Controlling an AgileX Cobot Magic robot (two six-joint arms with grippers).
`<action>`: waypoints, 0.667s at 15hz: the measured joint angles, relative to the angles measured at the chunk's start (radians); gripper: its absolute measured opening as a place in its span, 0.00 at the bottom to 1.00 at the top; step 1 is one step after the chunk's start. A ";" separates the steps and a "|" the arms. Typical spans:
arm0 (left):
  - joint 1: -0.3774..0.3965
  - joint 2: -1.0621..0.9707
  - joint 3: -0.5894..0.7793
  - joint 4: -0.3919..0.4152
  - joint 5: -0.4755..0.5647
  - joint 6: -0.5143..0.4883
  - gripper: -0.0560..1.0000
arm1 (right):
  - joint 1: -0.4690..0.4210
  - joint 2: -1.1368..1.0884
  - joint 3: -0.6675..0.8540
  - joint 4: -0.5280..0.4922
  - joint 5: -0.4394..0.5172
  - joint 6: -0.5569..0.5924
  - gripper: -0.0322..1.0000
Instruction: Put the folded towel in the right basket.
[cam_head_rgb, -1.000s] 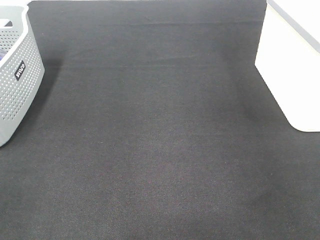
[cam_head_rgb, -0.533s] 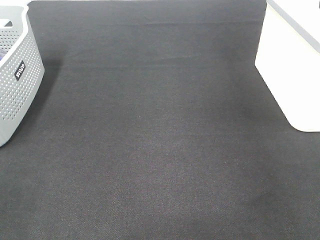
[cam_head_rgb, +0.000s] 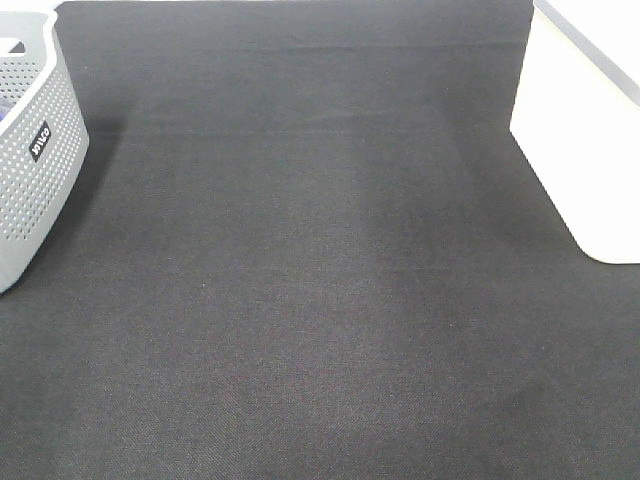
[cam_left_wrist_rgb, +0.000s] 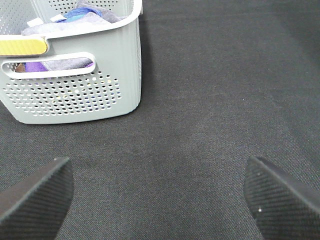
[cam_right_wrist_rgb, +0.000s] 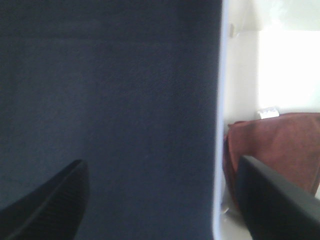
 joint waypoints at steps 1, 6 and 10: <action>0.000 0.000 0.000 0.000 0.000 0.000 0.88 | 0.006 -0.026 0.006 0.001 0.009 0.007 0.76; 0.000 0.000 0.000 0.000 0.000 0.000 0.88 | 0.006 -0.200 0.242 -0.029 0.009 0.027 0.76; 0.000 0.000 0.000 0.000 0.000 0.000 0.88 | 0.006 -0.435 0.582 -0.072 0.010 0.064 0.76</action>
